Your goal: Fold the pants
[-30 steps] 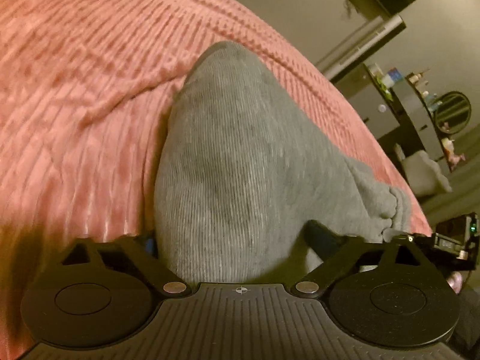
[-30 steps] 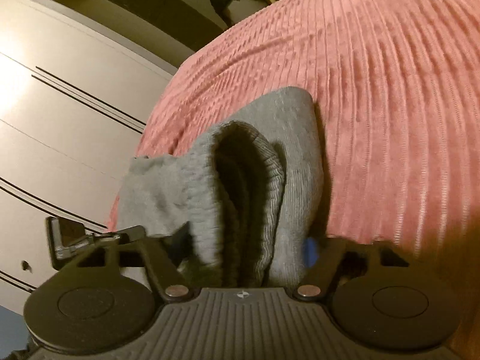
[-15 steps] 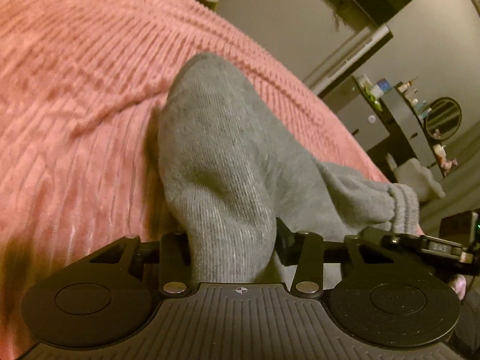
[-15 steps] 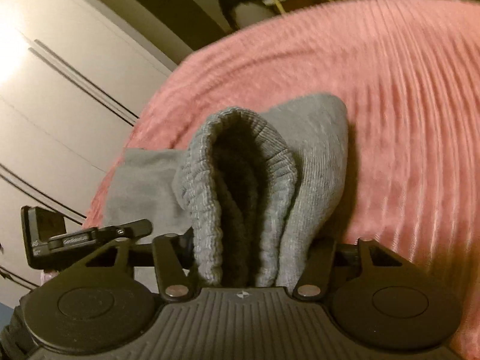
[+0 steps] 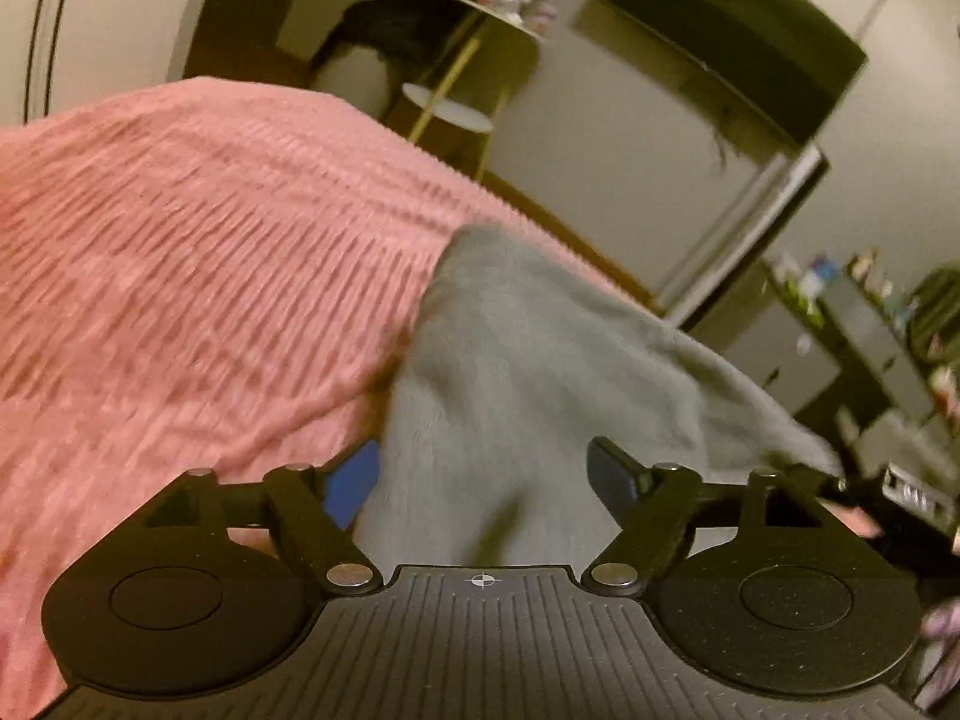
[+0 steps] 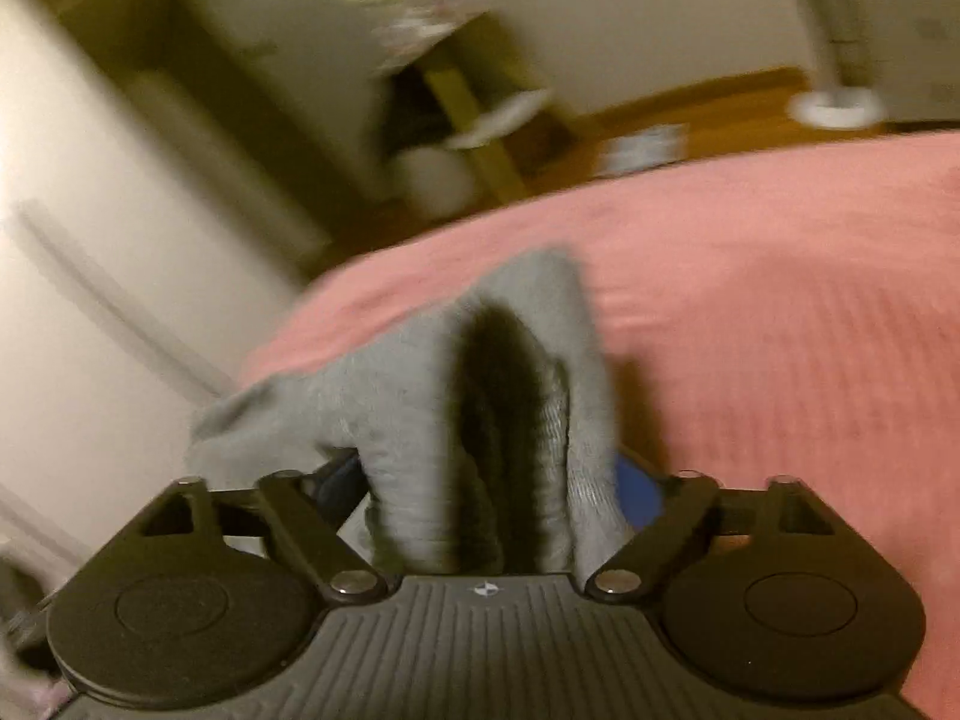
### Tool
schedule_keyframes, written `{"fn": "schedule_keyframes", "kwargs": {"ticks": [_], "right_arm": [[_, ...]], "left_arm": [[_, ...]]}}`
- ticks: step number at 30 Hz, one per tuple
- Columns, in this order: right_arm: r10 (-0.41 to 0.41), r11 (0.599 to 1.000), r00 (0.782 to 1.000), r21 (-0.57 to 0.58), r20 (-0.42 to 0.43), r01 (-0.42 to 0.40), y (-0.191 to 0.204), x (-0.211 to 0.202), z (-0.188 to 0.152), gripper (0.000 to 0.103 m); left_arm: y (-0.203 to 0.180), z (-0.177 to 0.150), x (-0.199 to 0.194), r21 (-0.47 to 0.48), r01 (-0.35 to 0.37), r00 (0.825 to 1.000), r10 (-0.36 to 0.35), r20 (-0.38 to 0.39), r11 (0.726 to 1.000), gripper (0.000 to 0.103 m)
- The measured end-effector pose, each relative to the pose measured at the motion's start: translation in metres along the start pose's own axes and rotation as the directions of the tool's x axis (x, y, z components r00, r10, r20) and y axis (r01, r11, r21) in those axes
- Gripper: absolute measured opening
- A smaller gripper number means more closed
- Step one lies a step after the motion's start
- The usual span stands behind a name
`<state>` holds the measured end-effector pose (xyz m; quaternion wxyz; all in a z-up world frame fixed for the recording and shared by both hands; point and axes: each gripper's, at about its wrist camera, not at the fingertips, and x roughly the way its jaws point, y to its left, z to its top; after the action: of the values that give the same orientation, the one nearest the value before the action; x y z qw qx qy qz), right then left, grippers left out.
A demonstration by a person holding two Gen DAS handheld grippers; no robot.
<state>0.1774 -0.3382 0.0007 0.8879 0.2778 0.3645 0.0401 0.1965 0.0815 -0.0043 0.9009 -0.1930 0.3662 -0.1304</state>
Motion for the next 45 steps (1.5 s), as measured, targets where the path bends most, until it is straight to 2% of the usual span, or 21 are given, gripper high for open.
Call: {"fn": "schedule_keyframes", "kwargs": {"ticks": [2,7,10,12,13,16,18,19,21,23,25,26,28,29,31,34,35,37,40,43,45], "right_arm": [[0.041,0.998,0.999,0.047,0.020,-0.042,-0.013,-0.015,-0.018,0.086],[0.171,0.965,0.985,0.194,0.038,-0.175,-0.028,-0.041,-0.072,0.086],[0.182,0.943,0.983,0.280,0.009,-0.177,-0.033,-0.027,-0.089,0.082],[0.192,0.926,0.981,0.329,0.019,-0.187,-0.034,-0.011,-0.086,0.077],[0.193,0.918,0.981,0.348,0.028,-0.191,-0.034,-0.005,-0.084,0.076],[0.187,0.886,0.982,0.428,0.023,-0.179,-0.034,0.018,-0.083,0.071],[0.183,0.874,0.983,0.454,0.022,-0.173,-0.033,0.029,-0.085,0.065],[0.165,0.878,0.986,0.454,0.016,-0.155,-0.029,0.032,-0.086,0.049],[0.144,0.898,0.990,0.420,0.001,-0.131,-0.024,0.026,-0.088,0.036],[0.114,0.930,0.993,0.350,0.012,-0.111,-0.014,0.016,-0.085,0.030],[0.107,0.957,0.993,0.266,0.056,-0.118,-0.004,0.001,-0.084,0.027],[0.103,0.964,0.991,0.239,0.080,-0.119,0.000,-0.004,-0.084,0.026],[0.051,0.978,0.991,0.196,0.127,-0.075,0.001,-0.015,-0.089,0.026],[0.002,0.985,0.991,0.171,0.131,-0.025,0.000,-0.015,-0.091,0.026],[-0.100,0.990,0.992,0.106,0.078,0.092,-0.008,0.003,-0.098,0.028],[-0.074,0.994,0.995,0.083,0.070,0.068,-0.008,0.004,-0.095,0.032],[-0.062,0.994,0.996,0.092,0.071,0.055,-0.007,0.002,-0.094,0.039],[-0.061,0.992,0.995,0.112,0.083,0.052,-0.008,-0.007,-0.093,0.046],[-0.075,0.993,0.990,0.101,0.120,0.063,-0.012,-0.032,-0.098,0.049],[-0.122,0.992,0.968,0.042,0.218,0.115,-0.006,-0.058,-0.103,0.049],[-0.127,0.991,0.948,0.005,0.292,0.131,0.002,-0.072,-0.105,0.048]], "left_arm": [[0.000,-0.020,-0.004,0.025,-0.044,0.999,0.044,-0.011,0.999,0.090],[0.006,-0.082,-0.015,0.033,-0.119,0.992,0.120,-0.027,0.992,0.090],[0.011,-0.082,-0.034,-0.046,-0.068,0.998,0.068,0.000,0.997,0.090],[0.009,-0.084,-0.040,-0.011,-0.095,0.995,0.096,0.021,0.995,0.092],[0.008,-0.086,-0.038,-0.008,-0.104,0.995,0.104,0.005,0.995,0.092],[0.004,-0.092,-0.033,-0.012,-0.048,0.996,0.047,-0.070,0.999,0.093],[0.000,-0.094,-0.023,0.024,-0.080,0.989,0.083,-0.122,0.996,0.091],[0.002,-0.095,-0.018,0.015,-0.108,0.984,0.109,-0.139,0.994,0.088],[0.014,-0.095,-0.013,-0.051,-0.155,0.979,0.146,-0.139,0.987,0.071],[0.028,-0.092,-0.016,-0.132,-0.148,0.985,0.134,-0.109,0.980,0.068],[0.032,-0.092,-0.021,-0.157,-0.132,0.989,0.119,-0.087,0.979,0.064],[0.030,-0.093,-0.022,-0.146,-0.131,0.990,0.120,-0.080,0.981,0.059],[0.025,-0.094,-0.023,-0.118,-0.149,0.987,0.142,-0.072,0.982,0.056],[0.025,-0.094,-0.023,-0.118,-0.150,0.987,0.142,-0.075,0.982,0.056],[0.028,-0.094,-0.021,-0.138,-0.146,0.987,0.134,-0.094,0.980,0.058],[0.029,-0.093,-0.019,-0.136,-0.153,0.985,0.139,-0.105,0.979,0.064],[0.029,-0.093,-0.021,-0.136,-0.155,0.984,0.141,-0.104,0.979,0.065],[0.028,-0.094,-0.024,-0.137,-0.152,0.985,0.139,-0.102,0.979,0.066],[0.026,-0.094,-0.034,-0.136,-0.153,0.986,0.142,-0.083,0.979,0.068],[0.018,-0.095,-0.053,-0.122,-0.143,0.990,0.140,-0.034,0.982,0.068],[0.010,-0.096,-0.071,-0.103,-0.132,0.989,0.138,0.045,0.986,0.072]]}}
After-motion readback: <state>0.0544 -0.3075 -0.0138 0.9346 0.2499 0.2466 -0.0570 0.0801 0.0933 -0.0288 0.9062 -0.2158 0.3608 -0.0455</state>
